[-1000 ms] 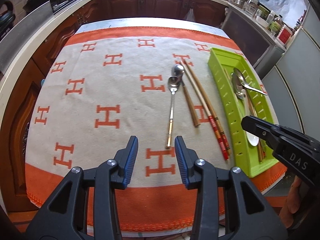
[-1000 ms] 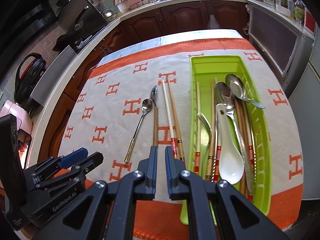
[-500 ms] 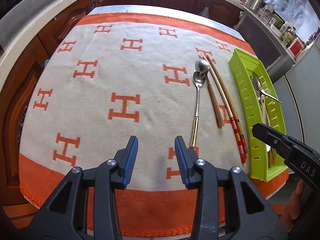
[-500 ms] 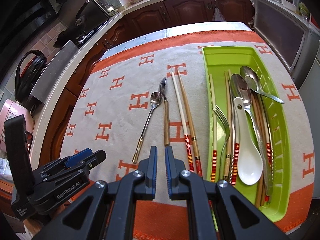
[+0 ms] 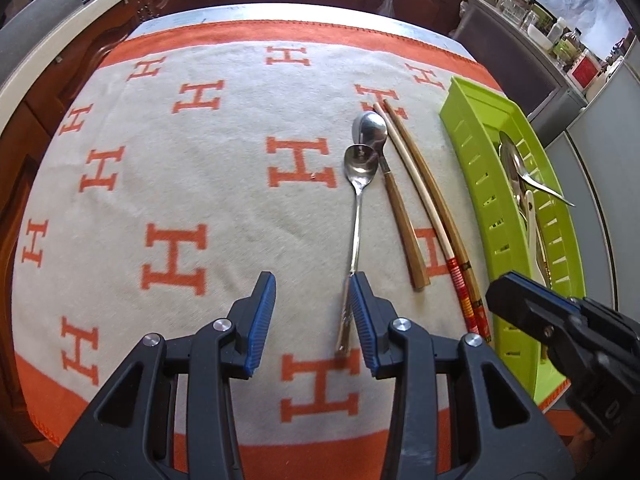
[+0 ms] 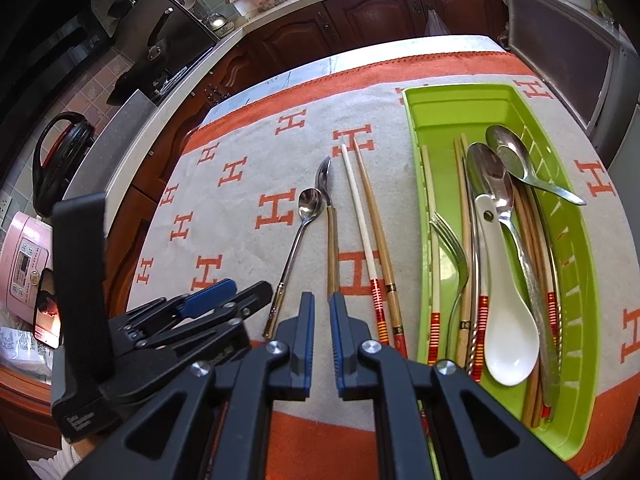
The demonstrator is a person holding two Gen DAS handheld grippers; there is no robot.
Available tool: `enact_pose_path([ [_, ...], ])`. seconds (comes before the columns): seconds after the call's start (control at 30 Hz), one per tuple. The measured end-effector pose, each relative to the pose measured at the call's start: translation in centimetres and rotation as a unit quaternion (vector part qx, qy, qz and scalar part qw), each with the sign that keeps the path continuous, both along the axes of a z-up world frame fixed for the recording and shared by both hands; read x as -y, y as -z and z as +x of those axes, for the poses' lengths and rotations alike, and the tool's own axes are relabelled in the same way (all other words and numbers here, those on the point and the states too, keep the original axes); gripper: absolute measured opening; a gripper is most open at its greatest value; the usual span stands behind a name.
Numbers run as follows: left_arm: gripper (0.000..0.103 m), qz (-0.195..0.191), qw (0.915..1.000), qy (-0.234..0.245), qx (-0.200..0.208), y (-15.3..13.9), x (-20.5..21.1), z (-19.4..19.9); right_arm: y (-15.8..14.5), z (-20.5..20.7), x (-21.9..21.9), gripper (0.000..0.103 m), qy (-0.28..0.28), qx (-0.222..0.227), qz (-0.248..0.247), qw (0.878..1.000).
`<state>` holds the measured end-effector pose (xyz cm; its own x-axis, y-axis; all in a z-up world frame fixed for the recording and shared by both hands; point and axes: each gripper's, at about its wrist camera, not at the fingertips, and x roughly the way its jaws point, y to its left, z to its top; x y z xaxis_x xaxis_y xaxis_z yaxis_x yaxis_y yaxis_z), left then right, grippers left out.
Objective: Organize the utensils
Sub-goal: 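Grasp the small silver spoon with the left tool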
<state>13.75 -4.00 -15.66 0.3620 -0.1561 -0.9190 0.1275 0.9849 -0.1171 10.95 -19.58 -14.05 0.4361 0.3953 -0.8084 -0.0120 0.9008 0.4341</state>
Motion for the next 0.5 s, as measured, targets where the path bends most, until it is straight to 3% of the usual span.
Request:
enact_pose_path([
  [0.17,0.035,0.008,0.9999,0.010,-0.006,0.8,1.7,1.2,0.3,0.4,0.6,0.008,0.001,0.002,0.005,1.000],
  [0.5,0.034,0.063,0.9979,0.013,0.015,1.4,3.8,2.2,0.8,0.9,1.7,0.008,0.006,0.004,0.012,1.000],
])
